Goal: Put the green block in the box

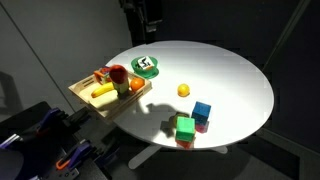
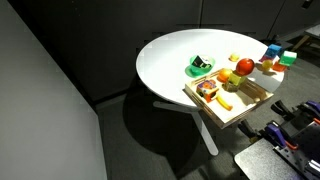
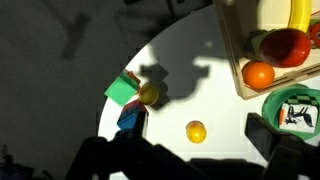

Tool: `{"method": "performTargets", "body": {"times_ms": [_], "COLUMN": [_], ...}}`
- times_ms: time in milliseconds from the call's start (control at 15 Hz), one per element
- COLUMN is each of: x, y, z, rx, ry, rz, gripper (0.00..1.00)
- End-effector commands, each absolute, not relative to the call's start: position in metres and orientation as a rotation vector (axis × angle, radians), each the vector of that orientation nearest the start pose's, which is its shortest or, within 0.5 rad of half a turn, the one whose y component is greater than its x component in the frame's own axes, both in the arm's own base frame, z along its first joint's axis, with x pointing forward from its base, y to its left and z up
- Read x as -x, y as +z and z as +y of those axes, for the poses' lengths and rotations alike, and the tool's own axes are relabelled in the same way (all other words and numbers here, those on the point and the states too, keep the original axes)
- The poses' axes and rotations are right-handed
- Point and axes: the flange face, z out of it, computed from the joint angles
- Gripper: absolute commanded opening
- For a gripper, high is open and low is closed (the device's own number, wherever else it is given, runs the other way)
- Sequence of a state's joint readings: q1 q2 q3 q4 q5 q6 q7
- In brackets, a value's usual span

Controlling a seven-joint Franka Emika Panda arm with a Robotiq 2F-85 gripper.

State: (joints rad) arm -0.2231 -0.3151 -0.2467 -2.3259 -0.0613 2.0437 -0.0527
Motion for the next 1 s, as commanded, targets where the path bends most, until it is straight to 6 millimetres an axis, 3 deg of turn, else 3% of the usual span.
{"method": "performTargets", "body": {"times_ms": [0,67,667,933], "x": [-0.405,-0.403,-0.403,-0.404], "y": [0.472,0.462,0.465,0.462], "z": [-0.227,-0.219,-0.222,-0.234], "rx": [3.068,3.077,3.077,3.083], "ry": [-0.084,-0.060,-0.071,-0.059], "rz": [0.535,0.563,0.561,0.581], "gripper": [1.00,1.00,1.00,1.00]}}
